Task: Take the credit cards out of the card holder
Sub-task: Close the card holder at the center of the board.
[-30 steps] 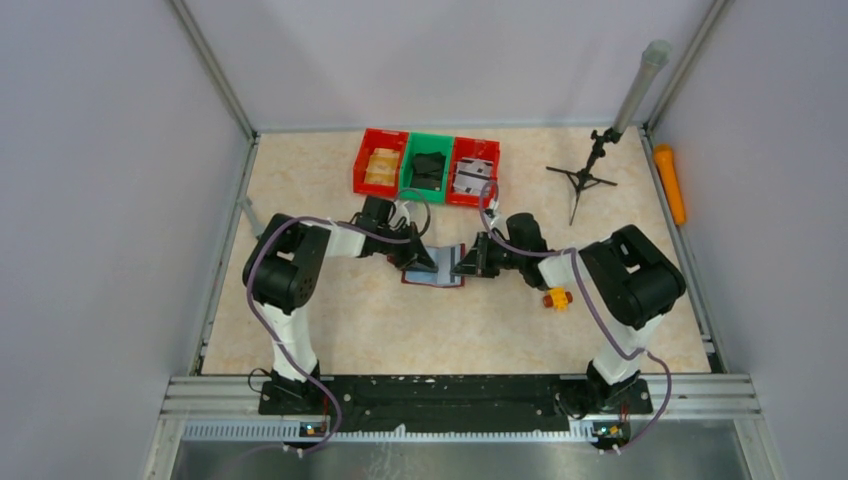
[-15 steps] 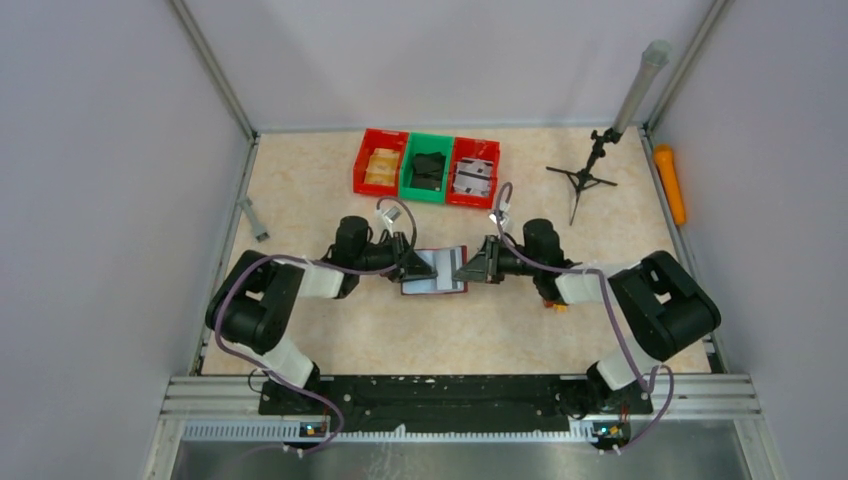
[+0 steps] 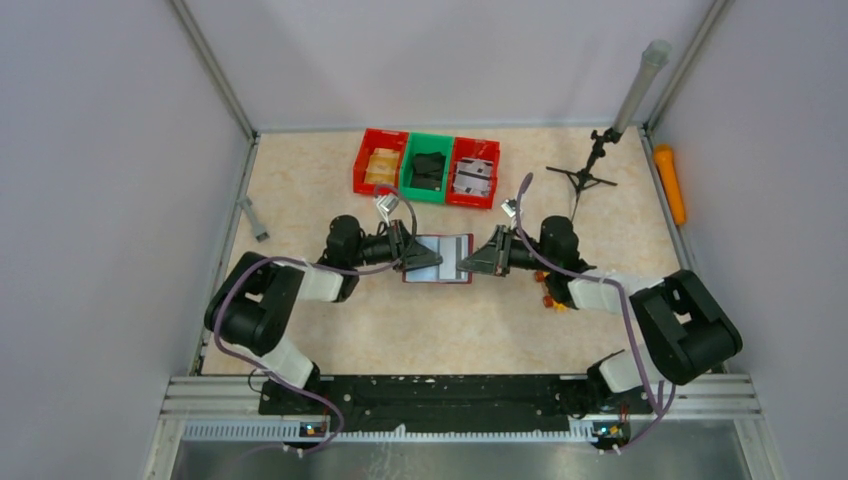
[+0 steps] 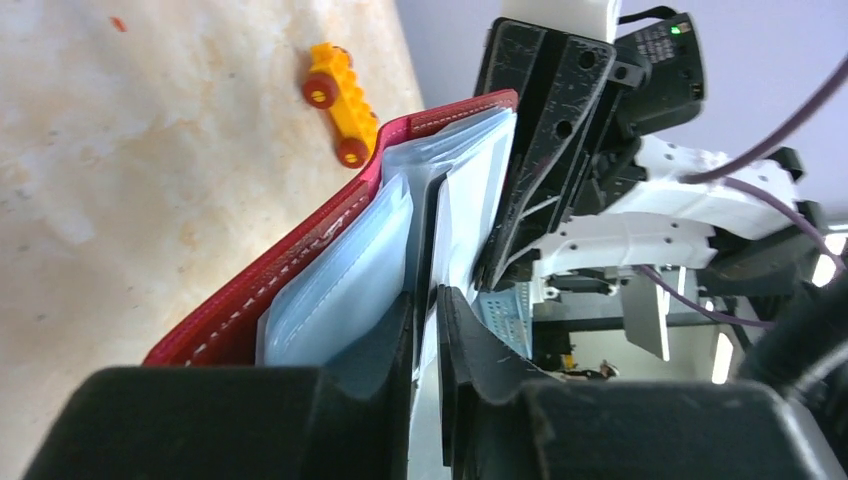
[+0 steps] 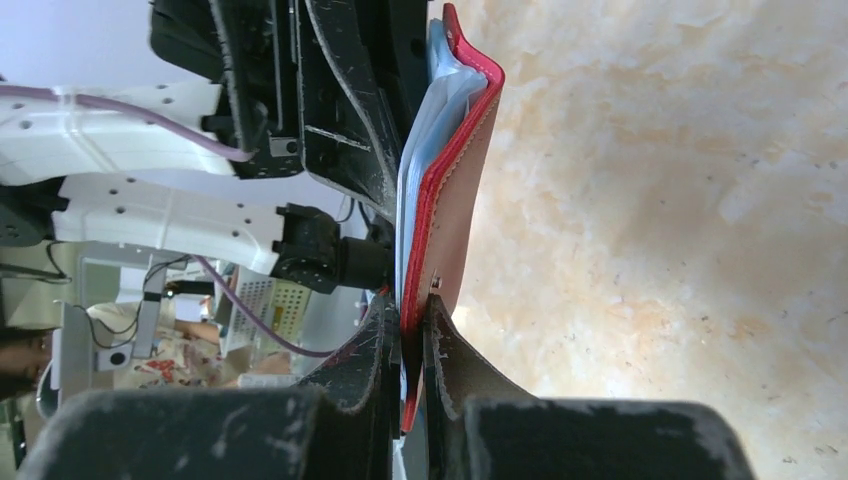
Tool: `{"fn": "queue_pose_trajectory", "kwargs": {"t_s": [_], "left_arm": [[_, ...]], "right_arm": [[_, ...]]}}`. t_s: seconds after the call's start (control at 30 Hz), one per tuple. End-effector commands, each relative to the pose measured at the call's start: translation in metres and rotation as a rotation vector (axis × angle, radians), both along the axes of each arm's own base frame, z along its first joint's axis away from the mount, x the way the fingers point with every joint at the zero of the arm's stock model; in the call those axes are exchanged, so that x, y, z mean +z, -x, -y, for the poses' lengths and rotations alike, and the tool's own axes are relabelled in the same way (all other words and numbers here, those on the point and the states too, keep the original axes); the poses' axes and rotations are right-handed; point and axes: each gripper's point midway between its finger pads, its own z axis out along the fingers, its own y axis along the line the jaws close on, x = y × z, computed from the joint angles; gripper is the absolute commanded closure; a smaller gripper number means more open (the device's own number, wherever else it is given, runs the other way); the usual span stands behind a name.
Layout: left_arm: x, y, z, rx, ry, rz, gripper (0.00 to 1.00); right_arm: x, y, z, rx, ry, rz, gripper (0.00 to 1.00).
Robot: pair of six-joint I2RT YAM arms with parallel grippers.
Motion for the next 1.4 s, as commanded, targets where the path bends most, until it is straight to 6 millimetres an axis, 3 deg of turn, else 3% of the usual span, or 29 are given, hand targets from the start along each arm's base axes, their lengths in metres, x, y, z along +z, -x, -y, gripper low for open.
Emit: {"fn": "queue_pose_trajectory", "kwargs": {"t_s": [0.0, 0.17, 0.23, 0.3, 0.5, 0.6, 0.67, 0.87, 1.37], "left_arm": [[0.051, 0.018, 0.01, -0.092, 0.199, 0.108, 0.81], [0.059, 0.029, 0.016, -0.154, 0.253, 0.101, 0.81], [0.057, 0.031, 0.019, -0.166, 0.245, 0.097, 0.85], [0.056, 0.031, 0.02, -0.167, 0.238, 0.098, 0.99], [0.056, 0.028, 0.015, -0.137, 0.235, 0.098, 1.0], [0.053, 0.025, 0.007, -0.112, 0.225, 0.097, 1.0], [0.048, 0.023, 0.003, -0.103, 0.207, 0.086, 1.0], [0.032, 0.021, -0.003, -0.069, 0.118, 0.09, 1.0], [0.02, 0.014, -0.019, 0.001, -0.036, 0.103, 1.0]], "right_arm": [[0.046, 0.026, -0.007, 0.127, -0.141, 0.098, 1.0], [0.048, 0.025, -0.008, 0.124, -0.146, 0.086, 1.0], [0.047, 0.025, -0.008, 0.125, -0.144, 0.085, 1.0], [0.047, 0.025, -0.008, 0.126, -0.142, 0.084, 1.0], [0.045, 0.025, -0.006, 0.117, -0.124, 0.096, 0.96], [0.048, 0.024, -0.005, 0.11, -0.124, 0.105, 0.83], [0.048, 0.023, -0.002, 0.098, -0.121, 0.109, 0.81], [0.046, 0.019, 0.003, 0.075, -0.105, 0.108, 1.0], [0.043, 0.016, 0.01, 0.049, -0.105, 0.106, 0.99]]}}
